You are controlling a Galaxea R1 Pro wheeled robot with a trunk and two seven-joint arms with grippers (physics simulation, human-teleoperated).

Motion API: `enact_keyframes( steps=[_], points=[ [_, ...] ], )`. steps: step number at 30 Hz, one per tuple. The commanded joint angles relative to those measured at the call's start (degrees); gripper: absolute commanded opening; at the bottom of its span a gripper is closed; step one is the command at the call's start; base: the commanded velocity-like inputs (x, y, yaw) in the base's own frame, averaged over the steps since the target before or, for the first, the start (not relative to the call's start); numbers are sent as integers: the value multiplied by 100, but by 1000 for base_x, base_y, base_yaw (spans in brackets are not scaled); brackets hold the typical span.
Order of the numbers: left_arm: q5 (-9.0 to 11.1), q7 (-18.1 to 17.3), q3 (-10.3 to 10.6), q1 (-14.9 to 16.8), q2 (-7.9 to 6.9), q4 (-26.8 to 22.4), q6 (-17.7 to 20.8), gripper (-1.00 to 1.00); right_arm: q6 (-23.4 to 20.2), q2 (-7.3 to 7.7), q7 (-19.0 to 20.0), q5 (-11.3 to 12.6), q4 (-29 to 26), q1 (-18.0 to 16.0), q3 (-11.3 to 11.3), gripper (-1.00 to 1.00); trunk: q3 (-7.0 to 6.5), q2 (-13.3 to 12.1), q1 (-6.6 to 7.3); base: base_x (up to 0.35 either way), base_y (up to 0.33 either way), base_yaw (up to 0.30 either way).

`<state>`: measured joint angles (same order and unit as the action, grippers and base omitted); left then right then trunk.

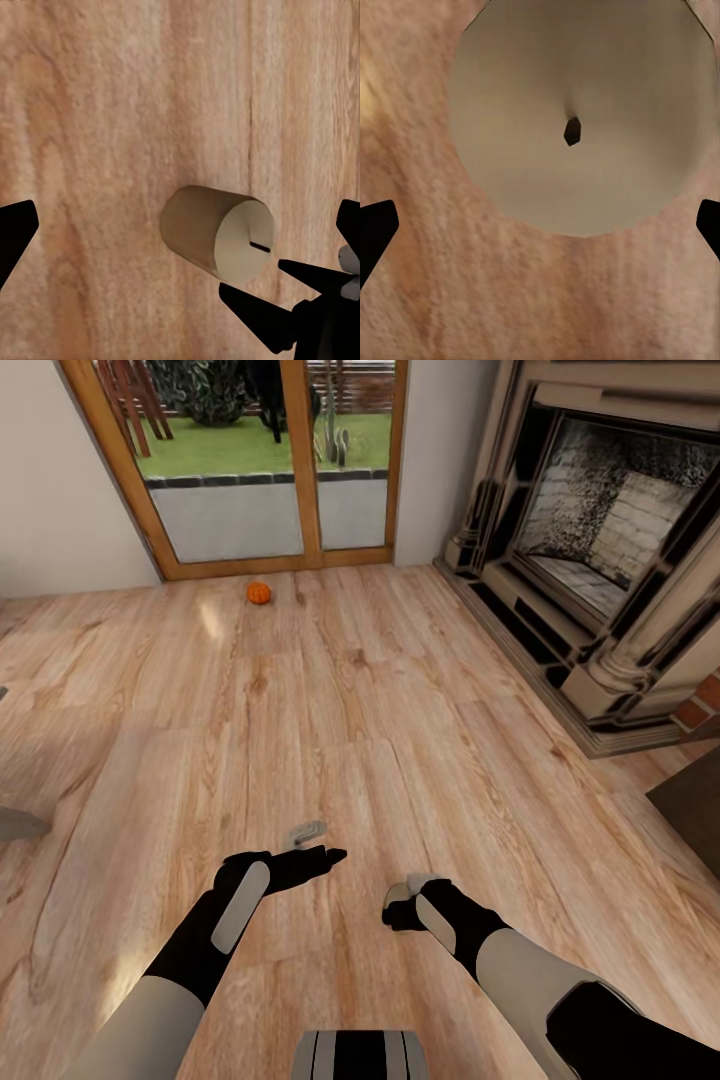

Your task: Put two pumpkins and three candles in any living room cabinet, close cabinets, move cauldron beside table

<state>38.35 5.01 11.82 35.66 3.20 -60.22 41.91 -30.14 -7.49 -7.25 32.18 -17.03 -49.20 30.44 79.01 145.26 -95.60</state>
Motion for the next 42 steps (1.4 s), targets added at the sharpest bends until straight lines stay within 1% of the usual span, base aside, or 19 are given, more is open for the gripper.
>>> enact_keyframes(
  steps=[1,18,38,42],
  points=[
    [59,53,4,4,-2,-7,19,100,-20,3,-48,61,-11,-3,41,100,4,2,1,6,0,0],
    [56,45,4,2,-3,-7,19,100,-18,2,-40,75,-11,-6,41,100,4,2,1,1,0,0],
    [66,35,4,3,-3,-7,19,100,-18,2,-40,72,-11,-4,41,100,447,28,-51,0,0,0],
    [67,35,4,2,-3,-7,19,100,-18,2,-40,71,-11,-6,41,100,447,28,-51,0,0,0]
  ],
)
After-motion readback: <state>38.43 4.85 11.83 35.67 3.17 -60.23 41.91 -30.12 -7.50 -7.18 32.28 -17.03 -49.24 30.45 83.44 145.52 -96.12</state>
